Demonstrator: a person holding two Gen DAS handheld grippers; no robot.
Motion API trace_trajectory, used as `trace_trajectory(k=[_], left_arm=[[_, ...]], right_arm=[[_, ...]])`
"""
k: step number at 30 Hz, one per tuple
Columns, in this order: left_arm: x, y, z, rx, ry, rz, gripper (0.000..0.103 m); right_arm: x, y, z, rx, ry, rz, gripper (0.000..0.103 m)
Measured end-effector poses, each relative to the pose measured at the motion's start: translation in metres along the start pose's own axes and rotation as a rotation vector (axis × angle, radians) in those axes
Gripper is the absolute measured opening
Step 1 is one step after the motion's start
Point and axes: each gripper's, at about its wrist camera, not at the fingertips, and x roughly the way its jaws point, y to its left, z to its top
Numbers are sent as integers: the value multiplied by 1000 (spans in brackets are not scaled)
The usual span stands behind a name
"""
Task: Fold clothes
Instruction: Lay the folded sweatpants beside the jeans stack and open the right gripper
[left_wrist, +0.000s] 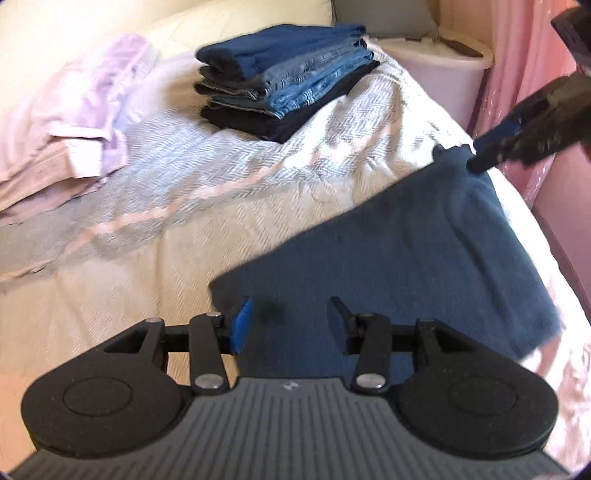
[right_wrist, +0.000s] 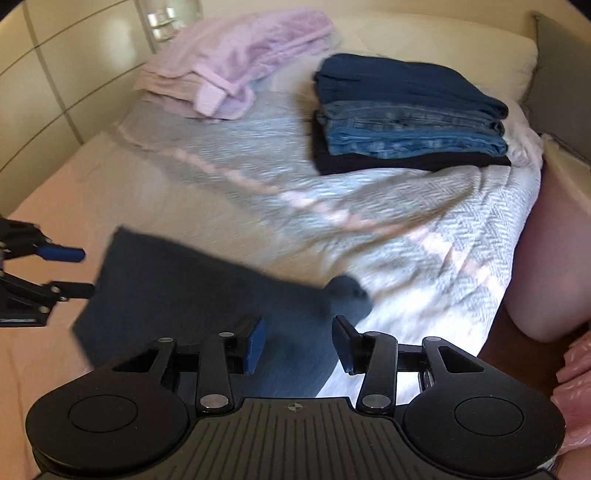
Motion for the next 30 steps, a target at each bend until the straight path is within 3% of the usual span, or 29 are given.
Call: trace_trajectory(k=[6, 9, 14, 18, 21, 25, 30], left_arm=[[75, 25, -7, -54, 85, -27, 42], [79, 28, -8, -67, 85, -28, 42], [72, 33, -8, -81, 94, -44, 42], [74, 32, -7, -85, 93, -44, 43], [77, 30, -8, -62, 76, -42, 43], [75, 26, -13, -42, 40, -40, 44], [27, 37, -23, -69, 9, -57, 37]], right_arm=[[67, -23, 0, -25, 93, 15, 43], [75, -31, 3, -21, 108, 32, 43], [21, -17, 3, -10, 58, 35, 43], [-30, 29, -34, -103, 43, 124, 43], [-26, 50, -86, -224, 131, 117, 43], [-12, 37, -124, -180, 190, 129, 43], [-50, 56, -100, -267, 116, 86, 43]])
